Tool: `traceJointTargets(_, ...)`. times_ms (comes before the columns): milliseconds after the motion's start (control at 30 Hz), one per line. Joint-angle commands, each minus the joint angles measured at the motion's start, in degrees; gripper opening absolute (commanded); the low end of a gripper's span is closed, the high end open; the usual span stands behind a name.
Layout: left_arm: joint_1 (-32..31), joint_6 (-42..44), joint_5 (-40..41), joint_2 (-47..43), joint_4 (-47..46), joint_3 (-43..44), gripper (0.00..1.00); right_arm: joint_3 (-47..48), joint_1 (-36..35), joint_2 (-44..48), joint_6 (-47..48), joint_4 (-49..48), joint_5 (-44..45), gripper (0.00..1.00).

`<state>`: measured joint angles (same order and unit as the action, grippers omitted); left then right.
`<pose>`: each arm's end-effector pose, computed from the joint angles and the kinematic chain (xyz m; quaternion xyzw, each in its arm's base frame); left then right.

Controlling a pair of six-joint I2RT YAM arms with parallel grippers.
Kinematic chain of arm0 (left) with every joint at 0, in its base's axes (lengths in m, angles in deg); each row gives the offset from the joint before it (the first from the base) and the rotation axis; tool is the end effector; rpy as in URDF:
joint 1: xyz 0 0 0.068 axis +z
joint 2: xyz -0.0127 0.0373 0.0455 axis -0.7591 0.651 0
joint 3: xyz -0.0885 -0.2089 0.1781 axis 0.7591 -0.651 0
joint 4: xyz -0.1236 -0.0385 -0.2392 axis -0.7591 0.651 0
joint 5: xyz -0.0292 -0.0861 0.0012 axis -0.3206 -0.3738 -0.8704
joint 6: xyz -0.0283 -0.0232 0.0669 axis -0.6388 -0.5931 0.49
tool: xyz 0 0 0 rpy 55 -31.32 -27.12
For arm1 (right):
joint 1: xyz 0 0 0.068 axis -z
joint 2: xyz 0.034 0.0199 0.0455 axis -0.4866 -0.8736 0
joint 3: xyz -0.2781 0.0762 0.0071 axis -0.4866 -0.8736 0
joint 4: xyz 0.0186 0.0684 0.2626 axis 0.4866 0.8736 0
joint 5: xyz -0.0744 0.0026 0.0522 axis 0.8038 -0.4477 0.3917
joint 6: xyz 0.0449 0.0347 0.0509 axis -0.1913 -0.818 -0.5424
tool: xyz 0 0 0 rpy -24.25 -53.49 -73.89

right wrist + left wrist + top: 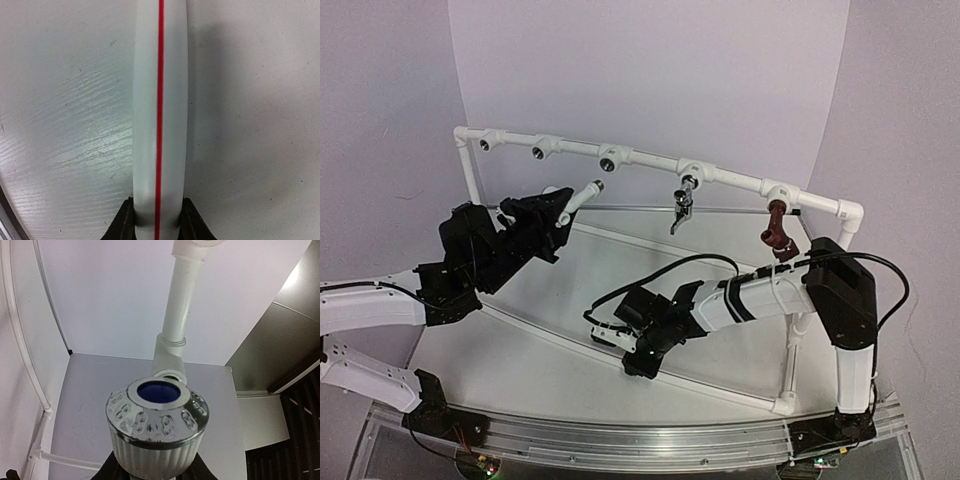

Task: Install the water faucets
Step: Hold the pipe with the faucet installed at the center of the board.

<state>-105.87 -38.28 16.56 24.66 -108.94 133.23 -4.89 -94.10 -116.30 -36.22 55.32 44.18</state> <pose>0.1816 -0.2300 0.3564 -0.3490 0.5601 -0.6863 0.3057 0.1785 0.4083 0.1169 -0.5995 0.7625 0.1799 0.1636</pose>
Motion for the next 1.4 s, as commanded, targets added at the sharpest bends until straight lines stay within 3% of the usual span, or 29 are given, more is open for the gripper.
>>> traceJointTargets(0, -0.88, 4.23, 3.25, -1.32, -5.97, 3.32, 0.0, -2.13, 0.21, -1.49, -1.21, -8.85, -3.23, 0.0)
traceJointTargets(133, -1.66, 6.24, 5.41, 0.06, -6.78, 4.92, 0.0, -2.13, 0.19, -1.67, -7.56, -11.01, 0.86, 0.0)
traceJointTargets(300, -1.94, 6.99, 7.35, 3.23, -9.1, 6.53, 0.0, -4.71, 0.13, 0.28, -13.61, -16.52, -0.58, 0.0)
traceJointTargets(500, -2.22, 9.52, 10.66, 5.19, -9.54, 8.42, 0.0, -5.22, -0.38, 1.04, -12.69, -17.47, 3.76, 0.0)
traceJointTargets(1000, -2.44, 11.95, 14.19, 3.87, -9.35, 7.44, 0.0, -6.48, -1.99, 1.66, -5.93, -16.22, 3.45, 0.0)
traceJointTargets(1033, -2.54, 12.88, 14.31, 3.26, -9.13, 7.3, 0.0, -6.48, -2.01, 1.84, -5.38, -16.2, 3.62, 0.08)
traceJointTargets(1133, -3.24, 14.85, 15.3, 1.46, -6.35, 7.58, 0.0, -4.59, -1.99, 1.26, -3.87, -16.24, 3.55, 0.52)
traceJointTargets(1233, -3.46, 13.87, 16.36, 0.29, -3.86, 6.71, 0.0, -0.95, -1.99, -1.35, -1.85, -16.71, 2.72, 0.64)
traceJointTargets(1367, -3.47, 13.63, 17.75, -2.21, -2.91, 4.88, 0.0, 5.61, -1.82, -7.56, 0.12, -17.65, 0.98, 0.67)
